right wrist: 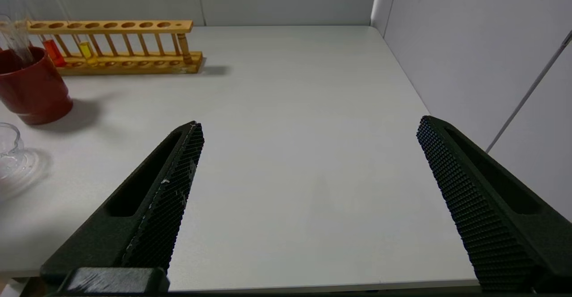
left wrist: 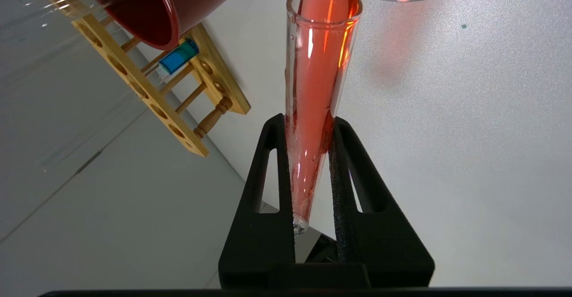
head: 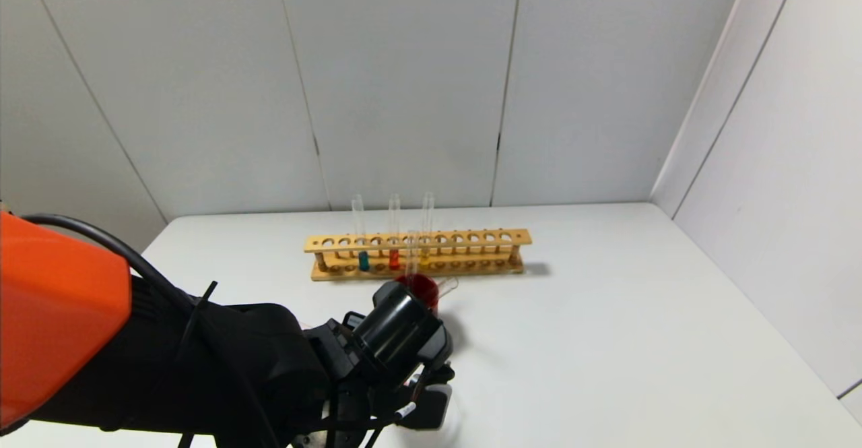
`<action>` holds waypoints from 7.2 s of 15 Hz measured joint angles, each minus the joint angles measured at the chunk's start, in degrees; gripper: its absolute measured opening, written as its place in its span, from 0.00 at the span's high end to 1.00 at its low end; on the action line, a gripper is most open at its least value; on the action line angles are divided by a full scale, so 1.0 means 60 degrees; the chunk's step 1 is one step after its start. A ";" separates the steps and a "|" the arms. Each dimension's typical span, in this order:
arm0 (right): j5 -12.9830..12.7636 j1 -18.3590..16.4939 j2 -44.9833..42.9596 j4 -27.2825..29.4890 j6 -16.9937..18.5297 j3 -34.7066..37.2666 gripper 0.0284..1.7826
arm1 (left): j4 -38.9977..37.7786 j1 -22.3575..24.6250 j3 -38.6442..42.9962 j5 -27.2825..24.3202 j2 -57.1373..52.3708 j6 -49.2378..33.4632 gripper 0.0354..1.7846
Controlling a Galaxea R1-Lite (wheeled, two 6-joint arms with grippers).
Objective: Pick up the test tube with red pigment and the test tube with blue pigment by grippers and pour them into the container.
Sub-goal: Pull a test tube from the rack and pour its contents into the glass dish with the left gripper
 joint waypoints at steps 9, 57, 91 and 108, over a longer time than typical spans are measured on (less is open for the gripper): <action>0.0000 0.0008 0.0000 -0.0004 0.0000 0.0000 0.02 | 0.0114 0.0014 -0.0477 0.0291 0.0329 0.0496 0.85; 0.0000 0.0000 0.0000 -0.0004 0.0000 0.0000 0.02 | 0.2261 -0.0431 -0.1888 0.1270 0.1061 0.1382 0.85; -0.0004 0.0004 0.0000 -0.0004 0.0000 0.0000 0.02 | 0.6524 -0.0845 -0.5075 0.2400 0.2162 0.1373 0.85; 0.0000 0.0000 0.0000 0.0000 0.0000 0.0000 0.02 | 0.6601 -0.0987 -0.4529 0.2359 0.1337 0.0817 0.85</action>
